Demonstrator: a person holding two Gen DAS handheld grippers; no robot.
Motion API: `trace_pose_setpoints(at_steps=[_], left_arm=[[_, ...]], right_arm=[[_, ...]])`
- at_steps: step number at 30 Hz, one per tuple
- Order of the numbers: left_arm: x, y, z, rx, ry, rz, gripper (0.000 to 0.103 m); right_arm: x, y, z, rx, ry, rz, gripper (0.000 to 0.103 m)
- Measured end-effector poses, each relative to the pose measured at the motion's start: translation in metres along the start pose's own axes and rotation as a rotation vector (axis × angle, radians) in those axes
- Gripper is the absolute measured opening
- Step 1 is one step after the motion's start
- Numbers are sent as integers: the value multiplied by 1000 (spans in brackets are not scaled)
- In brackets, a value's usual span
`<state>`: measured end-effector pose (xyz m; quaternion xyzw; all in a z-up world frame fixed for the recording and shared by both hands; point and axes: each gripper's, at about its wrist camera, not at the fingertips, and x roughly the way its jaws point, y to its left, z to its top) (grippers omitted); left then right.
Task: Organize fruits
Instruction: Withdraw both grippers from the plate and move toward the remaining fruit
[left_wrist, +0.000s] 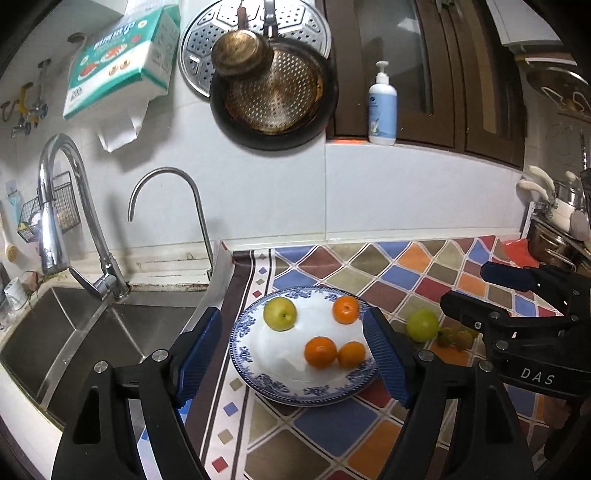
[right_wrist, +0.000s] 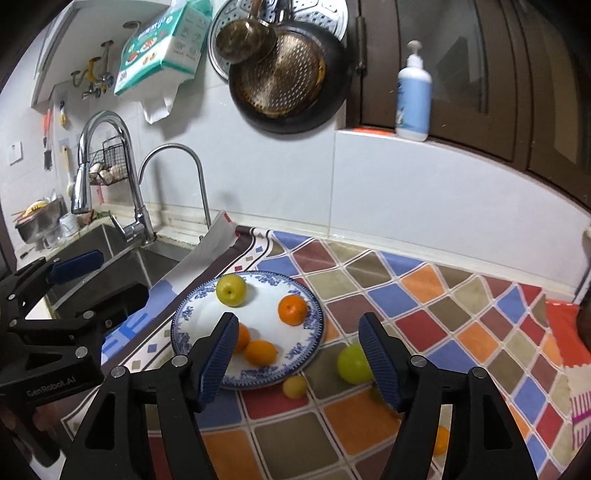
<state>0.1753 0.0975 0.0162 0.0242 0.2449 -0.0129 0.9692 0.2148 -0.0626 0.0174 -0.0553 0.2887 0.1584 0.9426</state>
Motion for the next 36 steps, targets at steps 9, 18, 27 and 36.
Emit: trace_pose_setpoints(at_steps=[9, 18, 27, 36], left_arm=[[-20, -31, -9, 24, -34, -14, 79], [-21, -61, -21, 63, -31, -30, 79], [-10, -84, -39, 65, 39, -36, 79], [13, -99, -50, 71, 113, -44, 73]], right_arm=[[-43, -17, -16, -1, -57, -80, 68], [-62, -45, -40, 47, -44, -168, 68], [-67, -66, -63, 62, 7, -240, 68], [-48, -88, -86, 117, 100, -236, 68]])
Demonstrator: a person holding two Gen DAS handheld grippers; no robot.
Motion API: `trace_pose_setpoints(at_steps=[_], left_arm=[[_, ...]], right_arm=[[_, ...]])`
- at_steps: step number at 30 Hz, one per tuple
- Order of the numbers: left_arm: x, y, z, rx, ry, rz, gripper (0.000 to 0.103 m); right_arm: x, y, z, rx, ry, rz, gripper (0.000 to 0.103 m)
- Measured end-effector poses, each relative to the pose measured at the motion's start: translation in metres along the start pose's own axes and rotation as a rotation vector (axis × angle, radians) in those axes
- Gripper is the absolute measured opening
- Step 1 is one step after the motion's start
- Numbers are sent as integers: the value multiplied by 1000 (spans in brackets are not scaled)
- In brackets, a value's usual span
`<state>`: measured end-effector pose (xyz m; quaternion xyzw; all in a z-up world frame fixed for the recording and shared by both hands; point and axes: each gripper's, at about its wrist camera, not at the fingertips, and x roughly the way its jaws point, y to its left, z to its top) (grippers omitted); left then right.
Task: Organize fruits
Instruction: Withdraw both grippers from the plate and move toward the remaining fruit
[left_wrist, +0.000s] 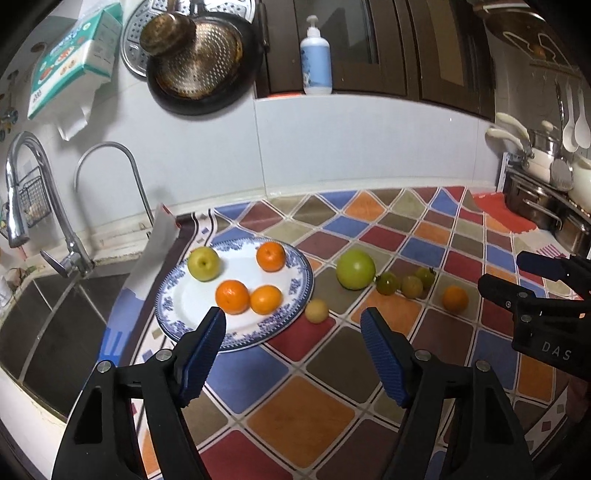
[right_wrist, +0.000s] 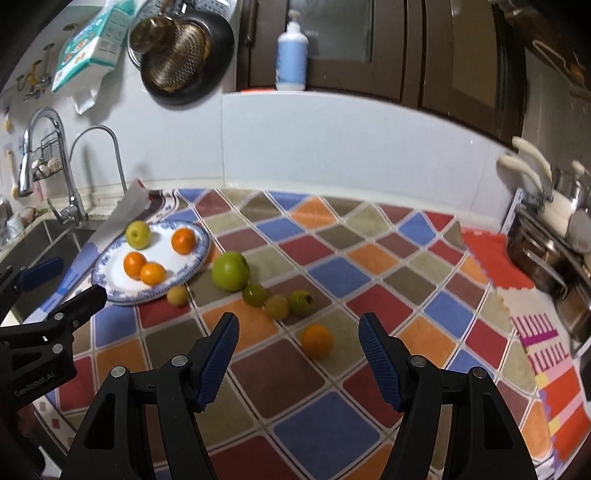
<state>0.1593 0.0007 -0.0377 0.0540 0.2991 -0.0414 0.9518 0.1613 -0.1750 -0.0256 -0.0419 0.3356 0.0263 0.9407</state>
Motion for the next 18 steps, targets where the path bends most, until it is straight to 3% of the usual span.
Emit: trace_pose_setpoints(at_steps=[18], left_arm=[[70, -13, -2, 30, 166, -44, 56]], right_arm=[[61, -16, -9, 29, 129, 30, 68]])
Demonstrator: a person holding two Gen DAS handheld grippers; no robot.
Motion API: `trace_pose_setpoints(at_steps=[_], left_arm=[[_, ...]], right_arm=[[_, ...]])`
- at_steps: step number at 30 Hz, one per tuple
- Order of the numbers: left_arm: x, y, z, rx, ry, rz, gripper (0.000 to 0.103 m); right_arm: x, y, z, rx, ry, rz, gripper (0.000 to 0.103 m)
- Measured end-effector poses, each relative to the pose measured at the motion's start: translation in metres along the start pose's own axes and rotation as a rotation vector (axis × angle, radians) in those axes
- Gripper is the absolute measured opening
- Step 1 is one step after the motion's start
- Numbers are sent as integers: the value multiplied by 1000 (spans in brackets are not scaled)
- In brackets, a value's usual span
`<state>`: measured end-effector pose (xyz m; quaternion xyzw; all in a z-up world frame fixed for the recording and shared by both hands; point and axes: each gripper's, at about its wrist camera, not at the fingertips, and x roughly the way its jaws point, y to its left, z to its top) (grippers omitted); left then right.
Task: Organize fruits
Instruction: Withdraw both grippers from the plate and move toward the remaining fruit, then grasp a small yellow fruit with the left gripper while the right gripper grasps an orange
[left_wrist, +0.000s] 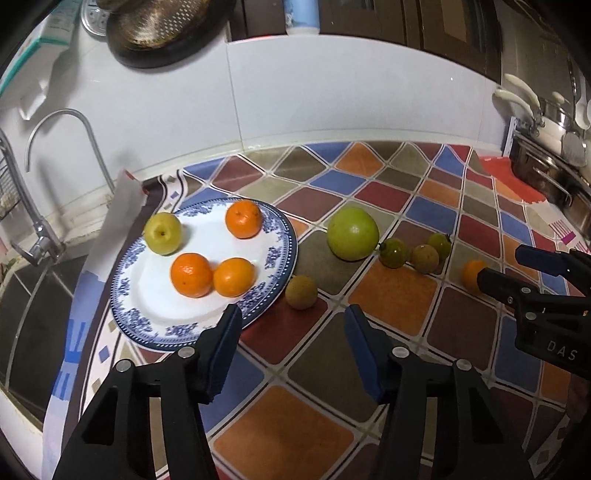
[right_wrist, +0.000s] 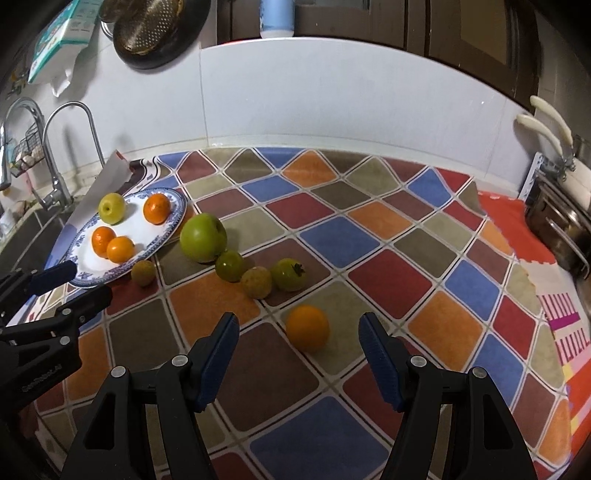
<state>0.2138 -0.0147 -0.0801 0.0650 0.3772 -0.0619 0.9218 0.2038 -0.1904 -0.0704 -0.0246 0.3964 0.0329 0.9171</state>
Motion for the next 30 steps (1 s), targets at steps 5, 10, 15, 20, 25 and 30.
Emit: trace_pose_setpoints(at_steps=[5, 10, 15, 20, 25, 30], left_arm=[[17, -3, 3, 20, 28, -11, 49], [29, -7, 5, 44, 41, -8, 46], [41, -9, 5, 70, 62, 4, 41], [47, -12, 9, 92, 59, 15, 39], [51, -16, 12, 118, 54, 30, 36], [53, -18, 13, 130, 56, 27, 26]], right_arm=[[14, -2, 1, 6, 33, 17, 65], [25, -3, 1, 12, 62, 31, 59], [32, -3, 0, 14, 88, 34, 54], [36, -4, -1, 14, 99, 34, 49], [37, -6, 0, 18, 101, 30, 41], [36, -6, 1, 17, 93, 39, 33]])
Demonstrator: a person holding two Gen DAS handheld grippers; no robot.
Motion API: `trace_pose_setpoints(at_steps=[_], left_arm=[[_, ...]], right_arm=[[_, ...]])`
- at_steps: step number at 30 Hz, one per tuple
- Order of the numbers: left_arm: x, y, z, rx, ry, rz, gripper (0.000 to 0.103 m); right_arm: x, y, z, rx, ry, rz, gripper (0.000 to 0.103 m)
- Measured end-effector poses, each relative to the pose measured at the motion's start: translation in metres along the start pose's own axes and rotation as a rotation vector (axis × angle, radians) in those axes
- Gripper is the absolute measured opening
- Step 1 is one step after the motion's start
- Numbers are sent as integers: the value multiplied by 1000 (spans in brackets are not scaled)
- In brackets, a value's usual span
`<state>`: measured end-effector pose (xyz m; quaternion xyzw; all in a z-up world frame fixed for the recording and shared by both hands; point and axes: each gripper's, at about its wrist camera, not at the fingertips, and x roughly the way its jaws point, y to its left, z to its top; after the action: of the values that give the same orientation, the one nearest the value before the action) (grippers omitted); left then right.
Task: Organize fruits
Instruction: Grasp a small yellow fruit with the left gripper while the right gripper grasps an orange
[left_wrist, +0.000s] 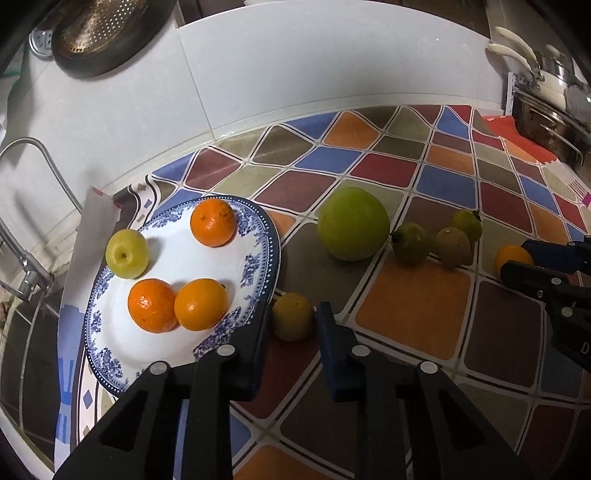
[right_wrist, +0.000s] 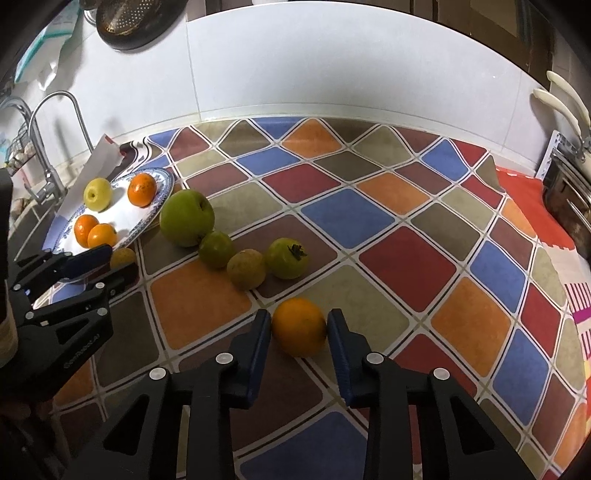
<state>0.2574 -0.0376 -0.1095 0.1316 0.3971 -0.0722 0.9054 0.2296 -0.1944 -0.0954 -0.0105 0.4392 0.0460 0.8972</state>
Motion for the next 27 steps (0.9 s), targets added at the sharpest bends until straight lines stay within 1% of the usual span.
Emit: trace_pose_setpoints(at_steps=[4, 12, 17, 27], left_arm=[[-2, 0, 0, -4, -6, -12, 26], [-19, 3, 0, -24, -44, -33, 26], [-36, 7, -2, -51, -76, -46, 26], [-73, 20, -8, -102, -139, -43, 26]], right_arm=[[0, 2, 0, -8, -1, 6, 33], [-10, 5, 2, -23, -29, 20, 33], [-20, 11, 3, -45, -58, 35, 33], [-49, 27, 8, -93, -125, 86, 33]])
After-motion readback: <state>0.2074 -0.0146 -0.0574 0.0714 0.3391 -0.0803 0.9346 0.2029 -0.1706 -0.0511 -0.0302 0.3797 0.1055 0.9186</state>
